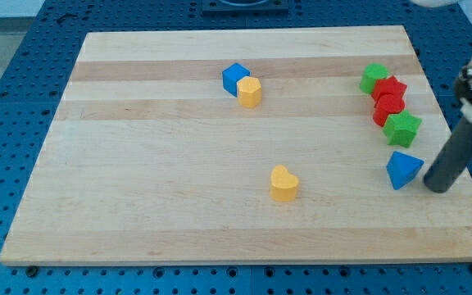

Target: Move the blue triangle towards the center

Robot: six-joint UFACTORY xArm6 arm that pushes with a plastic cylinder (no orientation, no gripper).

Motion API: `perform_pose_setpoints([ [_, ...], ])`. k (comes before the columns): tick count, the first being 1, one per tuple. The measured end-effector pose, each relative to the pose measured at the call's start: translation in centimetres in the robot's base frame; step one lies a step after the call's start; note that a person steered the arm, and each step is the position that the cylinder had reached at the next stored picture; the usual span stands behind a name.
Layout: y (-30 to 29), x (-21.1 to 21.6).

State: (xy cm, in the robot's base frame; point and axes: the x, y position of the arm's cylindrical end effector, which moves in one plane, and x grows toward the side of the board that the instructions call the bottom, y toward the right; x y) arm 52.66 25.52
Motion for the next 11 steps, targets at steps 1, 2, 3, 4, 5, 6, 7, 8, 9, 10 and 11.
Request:
perform_pose_setpoints([
  [1,1.4,-1.3],
  [2,0.7,-1.6],
  [3,-2.3,-1.6],
  [4,-5.3,-0.3],
  [5,-9.3,1.0],
  [6,-12.0,1.0],
  [7,-13.6,-0.3],
  [8,-16.5,-1.8],
  [9,-19.8,-3.1],
  [10,-20.2,-3.3],
  [11,-16.9,-4.2],
])
